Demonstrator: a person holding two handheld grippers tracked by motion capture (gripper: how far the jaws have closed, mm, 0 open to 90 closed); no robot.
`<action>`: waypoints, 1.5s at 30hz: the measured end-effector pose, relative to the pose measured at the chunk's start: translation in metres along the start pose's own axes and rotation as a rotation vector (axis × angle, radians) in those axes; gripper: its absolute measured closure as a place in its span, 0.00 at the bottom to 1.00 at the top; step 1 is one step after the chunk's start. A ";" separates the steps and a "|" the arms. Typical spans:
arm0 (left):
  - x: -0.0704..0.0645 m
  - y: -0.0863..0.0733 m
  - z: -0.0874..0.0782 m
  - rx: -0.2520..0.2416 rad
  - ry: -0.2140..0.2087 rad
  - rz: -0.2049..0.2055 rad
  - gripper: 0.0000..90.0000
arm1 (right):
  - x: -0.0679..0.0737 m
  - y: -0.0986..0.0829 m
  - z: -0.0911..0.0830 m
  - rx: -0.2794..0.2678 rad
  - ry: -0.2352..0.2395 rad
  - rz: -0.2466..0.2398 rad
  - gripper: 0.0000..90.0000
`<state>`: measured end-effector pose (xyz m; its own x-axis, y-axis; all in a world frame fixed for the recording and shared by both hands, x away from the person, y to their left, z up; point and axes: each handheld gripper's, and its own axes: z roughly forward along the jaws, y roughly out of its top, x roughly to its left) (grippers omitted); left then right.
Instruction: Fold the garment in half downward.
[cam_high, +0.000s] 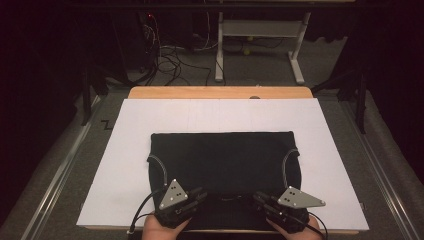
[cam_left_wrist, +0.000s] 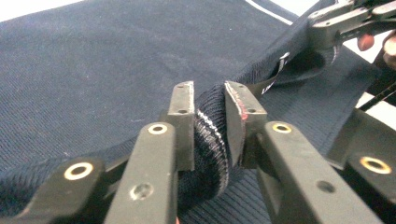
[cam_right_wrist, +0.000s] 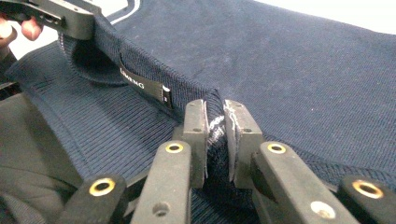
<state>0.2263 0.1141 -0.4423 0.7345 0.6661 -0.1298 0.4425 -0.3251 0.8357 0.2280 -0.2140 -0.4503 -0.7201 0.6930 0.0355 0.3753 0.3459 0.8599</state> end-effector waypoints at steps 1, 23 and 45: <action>-0.001 0.001 -0.001 -0.003 -0.001 0.004 0.78 | 0.001 0.000 0.000 0.002 -0.001 -0.001 0.90; -0.009 -0.001 -0.010 -0.017 -0.018 0.005 0.76 | 0.006 -0.005 -0.013 -0.006 0.015 -0.002 0.87; -0.009 -0.006 -0.025 -0.051 -0.022 -0.041 0.58 | 0.003 -0.001 -0.021 -0.064 0.002 0.041 0.65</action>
<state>0.2048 0.1267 -0.4328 0.7276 0.6631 -0.1757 0.4462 -0.2628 0.8555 0.2131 -0.2258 -0.4405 -0.7058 0.7046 0.0725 0.3665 0.2756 0.8887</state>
